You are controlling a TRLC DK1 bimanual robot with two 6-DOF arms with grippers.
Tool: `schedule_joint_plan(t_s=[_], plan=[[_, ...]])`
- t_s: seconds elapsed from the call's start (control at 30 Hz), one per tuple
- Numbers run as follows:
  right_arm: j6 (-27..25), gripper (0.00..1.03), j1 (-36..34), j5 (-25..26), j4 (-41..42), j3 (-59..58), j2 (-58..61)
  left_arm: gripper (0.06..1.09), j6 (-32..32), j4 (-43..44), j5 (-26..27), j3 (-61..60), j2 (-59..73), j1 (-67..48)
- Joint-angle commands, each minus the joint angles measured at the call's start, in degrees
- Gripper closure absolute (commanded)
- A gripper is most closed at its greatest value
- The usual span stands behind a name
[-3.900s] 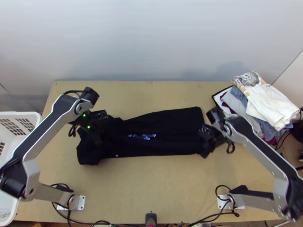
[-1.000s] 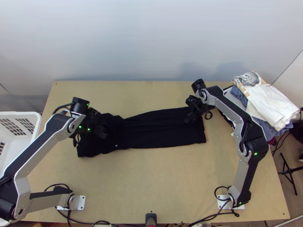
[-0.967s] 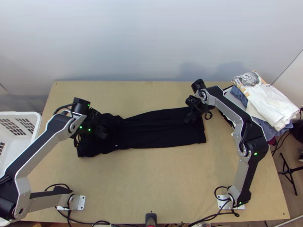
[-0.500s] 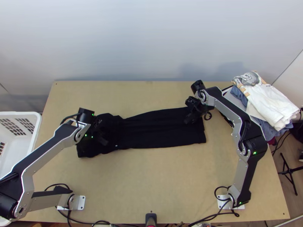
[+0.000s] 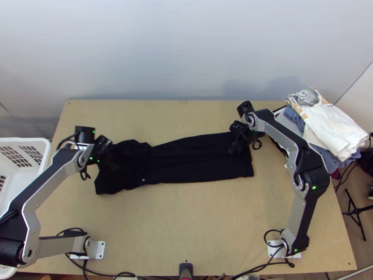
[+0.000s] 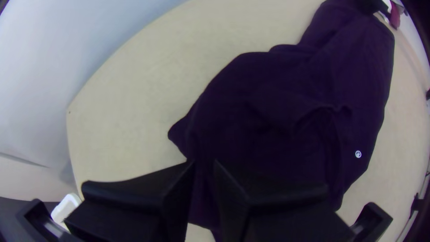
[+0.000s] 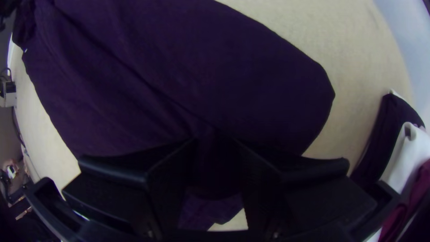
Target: Fold the t-shirt
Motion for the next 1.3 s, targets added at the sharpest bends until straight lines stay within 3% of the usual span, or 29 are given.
schedule_joint_plan(t_s=[0.0,0.13,0.3,0.37,0.47,0.63,0.9,1.27], plan=[[-0.62,0.62,-0.69,0.28,0.48,-0.69,0.33,0.79,4.00,-0.40,1.11,2.27,0.39,5.93],[-0.88,0.62,-0.78,0.19,0.48,0.01,0.59,0.79,3.39,-1.10,1.19,4.90,0.04,7.60],[-0.88,0.61,-0.78,0.10,0.48,0.10,1.03,0.77,-3.91,-11.74,6.29,12.99,-3.30,5.31],[-0.62,0.59,-0.78,0.10,0.31,0.45,1.03,0.70,-6.46,-14.02,7.61,12.90,-4.26,2.15],[-0.35,0.55,-0.69,0.10,-1.10,1.68,0.86,0.49,-8.30,-16.39,7.61,12.29,-3.21,-0.58],[0.70,0.39,-0.60,0.01,-4.44,4.67,-0.37,0.23,-11.03,-18.68,8.75,12.90,-2.68,-2.60],[1.05,0.04,-1.04,0.10,-10.50,7.83,-4.15,0.23,-9.18,-18.24,8.66,12.20,-1.10,-2.60],[2.55,0.05,-6.49,-1.22,-12.35,6.07,-7.49,0.24,-7.78,-17.01,8.84,7.45,1.80,-2.07]])
